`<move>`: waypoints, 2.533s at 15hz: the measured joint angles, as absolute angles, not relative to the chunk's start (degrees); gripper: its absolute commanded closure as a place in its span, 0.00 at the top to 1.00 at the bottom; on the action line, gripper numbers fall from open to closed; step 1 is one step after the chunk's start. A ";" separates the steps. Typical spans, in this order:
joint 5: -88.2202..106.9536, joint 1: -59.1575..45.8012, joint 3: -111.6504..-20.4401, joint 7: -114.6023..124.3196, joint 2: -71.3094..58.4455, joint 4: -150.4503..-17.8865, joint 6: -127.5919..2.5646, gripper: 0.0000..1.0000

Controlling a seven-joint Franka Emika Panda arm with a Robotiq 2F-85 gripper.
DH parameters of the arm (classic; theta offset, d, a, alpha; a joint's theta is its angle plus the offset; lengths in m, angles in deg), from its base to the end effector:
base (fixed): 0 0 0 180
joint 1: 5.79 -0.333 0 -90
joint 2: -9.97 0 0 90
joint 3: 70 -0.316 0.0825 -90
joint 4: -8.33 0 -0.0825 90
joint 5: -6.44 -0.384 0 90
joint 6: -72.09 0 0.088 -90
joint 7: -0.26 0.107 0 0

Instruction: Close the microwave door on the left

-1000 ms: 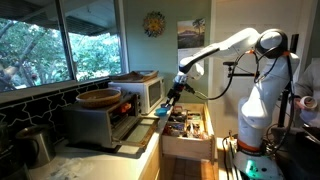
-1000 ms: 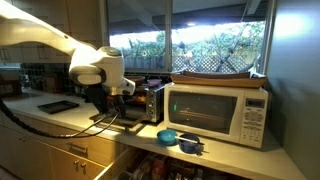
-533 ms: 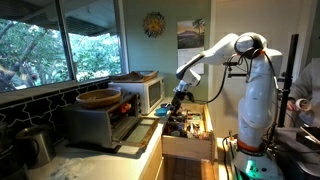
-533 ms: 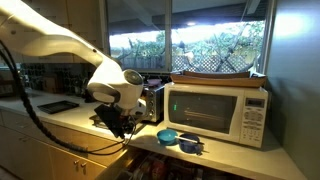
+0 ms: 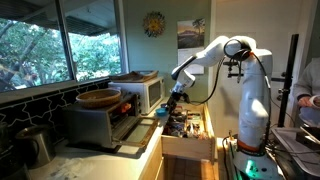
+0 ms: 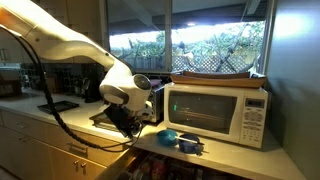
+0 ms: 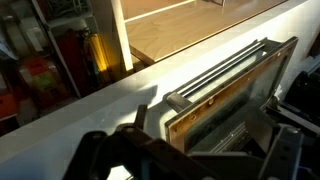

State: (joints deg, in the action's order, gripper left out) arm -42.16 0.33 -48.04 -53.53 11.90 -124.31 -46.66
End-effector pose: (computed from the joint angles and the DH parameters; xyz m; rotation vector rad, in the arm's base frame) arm 0.4522 -0.1977 0.3533 -2.4497 0.0712 -0.3973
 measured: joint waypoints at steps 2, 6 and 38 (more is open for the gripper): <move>-46.60 1.53 -49.57 -56.14 10.18 -123.89 -45.38 1.00; -51.69 3.77 -51.88 -59.83 5.03 -121.82 -44.25 1.00; -72.27 12.35 -57.26 -68.46 -8.52 -103.44 -12.75 1.00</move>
